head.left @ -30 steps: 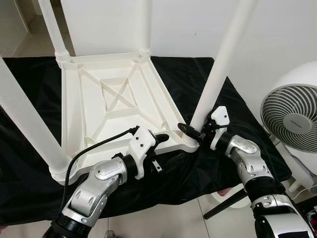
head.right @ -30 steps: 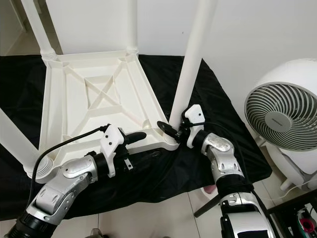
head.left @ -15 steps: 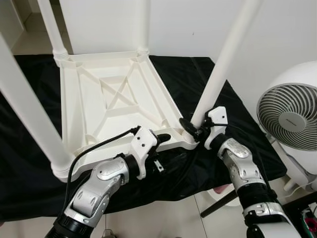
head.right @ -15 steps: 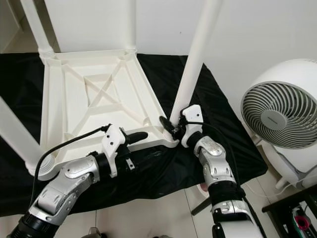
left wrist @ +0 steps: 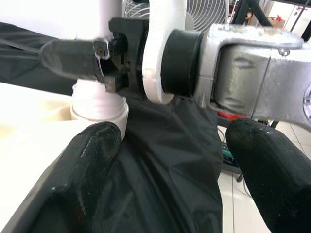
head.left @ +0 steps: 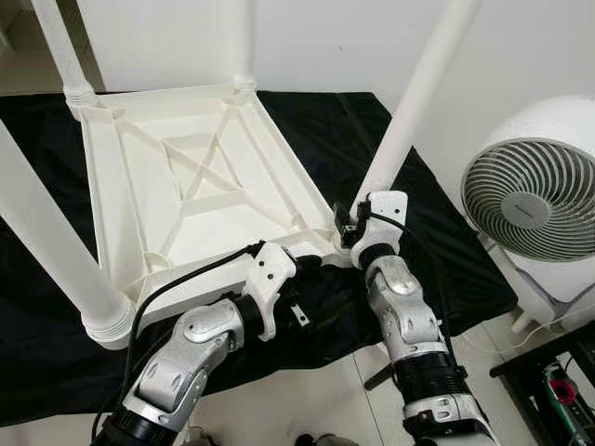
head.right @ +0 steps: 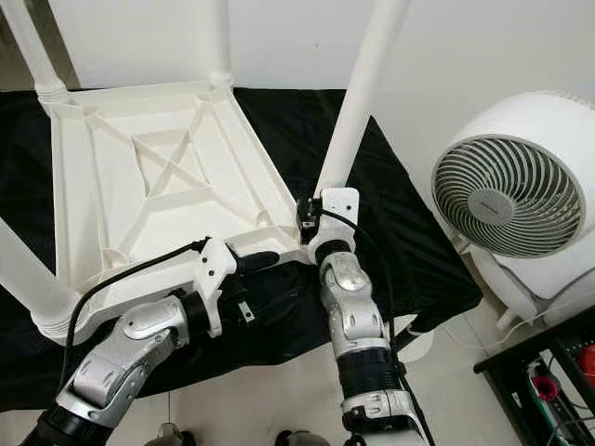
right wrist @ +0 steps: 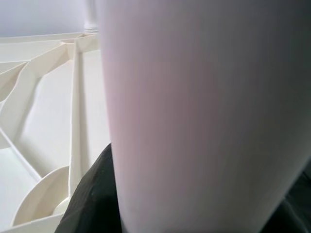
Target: Building children table
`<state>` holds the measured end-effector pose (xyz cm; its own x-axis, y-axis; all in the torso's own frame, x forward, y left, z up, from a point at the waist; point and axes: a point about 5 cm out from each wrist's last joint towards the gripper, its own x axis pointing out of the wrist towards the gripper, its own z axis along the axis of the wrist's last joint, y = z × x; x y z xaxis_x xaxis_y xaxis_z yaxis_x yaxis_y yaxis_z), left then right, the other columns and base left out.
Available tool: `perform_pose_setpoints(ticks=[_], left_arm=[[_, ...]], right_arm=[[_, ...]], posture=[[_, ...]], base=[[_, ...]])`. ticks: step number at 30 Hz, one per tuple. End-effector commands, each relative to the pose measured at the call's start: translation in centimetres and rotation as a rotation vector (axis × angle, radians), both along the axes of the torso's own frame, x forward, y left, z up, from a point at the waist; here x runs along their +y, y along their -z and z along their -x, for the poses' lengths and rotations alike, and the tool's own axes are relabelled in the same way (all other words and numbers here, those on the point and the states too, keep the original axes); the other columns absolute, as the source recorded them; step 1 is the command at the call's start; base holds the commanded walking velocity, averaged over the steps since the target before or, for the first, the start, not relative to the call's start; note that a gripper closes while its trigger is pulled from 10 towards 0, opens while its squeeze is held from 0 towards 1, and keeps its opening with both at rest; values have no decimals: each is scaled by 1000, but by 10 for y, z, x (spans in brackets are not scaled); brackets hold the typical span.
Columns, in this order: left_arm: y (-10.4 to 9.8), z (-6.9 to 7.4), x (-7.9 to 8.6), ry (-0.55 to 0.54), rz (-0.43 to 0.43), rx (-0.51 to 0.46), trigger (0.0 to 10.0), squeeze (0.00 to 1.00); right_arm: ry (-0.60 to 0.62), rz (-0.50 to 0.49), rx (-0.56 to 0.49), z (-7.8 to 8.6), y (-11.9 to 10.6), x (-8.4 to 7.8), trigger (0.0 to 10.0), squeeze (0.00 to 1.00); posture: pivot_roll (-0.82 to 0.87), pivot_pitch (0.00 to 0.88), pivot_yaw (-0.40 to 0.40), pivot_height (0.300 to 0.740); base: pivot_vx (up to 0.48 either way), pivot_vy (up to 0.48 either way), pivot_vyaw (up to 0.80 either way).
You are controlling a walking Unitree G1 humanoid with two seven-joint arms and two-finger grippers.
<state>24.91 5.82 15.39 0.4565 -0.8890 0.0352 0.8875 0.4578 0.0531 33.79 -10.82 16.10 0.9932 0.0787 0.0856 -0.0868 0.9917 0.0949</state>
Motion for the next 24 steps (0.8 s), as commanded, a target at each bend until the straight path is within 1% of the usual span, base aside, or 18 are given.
perform_pose_setpoints(ticks=[1, 2, 3, 4, 11, 12, 13, 16, 18, 19, 20, 21, 22, 23, 24], left_arm=[[0, 4, -3, 5, -5, 0, 10000, 0], [0, 4, -3, 5, -5, 0, 10000, 0], [1, 4, -3, 5, -6, 1, 10000, 0], [1, 4, -2, 5, -7, 1, 10000, 0], [1, 3, -1, 2, -8, 1, 10000, 0], [0, 3, -1, 2, -7, 1, 10000, 0], [0, 3, -1, 2, -7, 1, 10000, 0], [0, 3, -2, 2, -8, 1, 10000, 0], [0, 3, -1, -1, -9, 1, 10000, 0], [0, 3, 0, -5, -9, 1, 10000, 0], [0, 3, 0, -5, -9, 1, 10000, 0], [0, 2, 1, -9, -10, 1, 10000, 0], [0, 2, 1, -10, -9, 1, 10000, 0], [0, 2, 1, -11, -9, 1, 10000, 0], [0, 2, 1, -11, -9, 1, 10000, 0]], right_arm=[[12, -33, 30, -2, 2, -2, 0, 0], [12, -33, 30, -2, 2, -2, 0, 0], [21, -8, 28, 1, 0, -5, 5451, 0], [30, -3, 25, 1, 0, -8, 10000, 0], [35, -2, 11, 4, -3, -10, 10000, 0], [12, 0, 2, 6, -3, -10, 10000, 0], [-18, -10, -2, 8, -3, -11, 10000, 1000], [-43, -17, -7, 10, -2, -12, 10000, 1000], [-133, 2, -20, 14, 0, -21, 10000, 1000], [-212, 20, -11, 17, 3, -27, 10000, 1000], [-212, 20, -11, 17, 3, -27, 10000, 1000], [-275, 62, -11, 20, 5, -32, 10000, 1000], [-341, 98, -3, 23, 9, -36, 10000, 475], [-378, 112, 11, 24, 12, -41, 10000, 0], [-378, 112, 11, 24, 12, -41, 10000, 0]], posture=[[39, 119, -82, 740], [39, 119, -82, 740], [39, 119, -83, 740], [38, 119, -83, 740], [38, 119, -82, 740], [37, 117, -82, 740], [38, 117, -81, 740], [39, 116, -82, 740], [46, 115, -88, 740], [48, 114, -90, 740], [48, 114, -90, 740], [49, 113, -92, 740], [49, 112, -92, 740], [49, 110, -92, 740], [49, 110, -92, 740]], base=[[0, 0, 0], [0, 0, 0], [0, 0, 0], [0, 0, 0], [0, 0, 0], [0, 0, 0], [0, 0, 0], [0, 0, 0], [0, 0, 0], [0, 0, 0], [0, 0, 0], [0, 0, 0], [0, 0, 0], [0, 0, 0], [0, 0, 0]])
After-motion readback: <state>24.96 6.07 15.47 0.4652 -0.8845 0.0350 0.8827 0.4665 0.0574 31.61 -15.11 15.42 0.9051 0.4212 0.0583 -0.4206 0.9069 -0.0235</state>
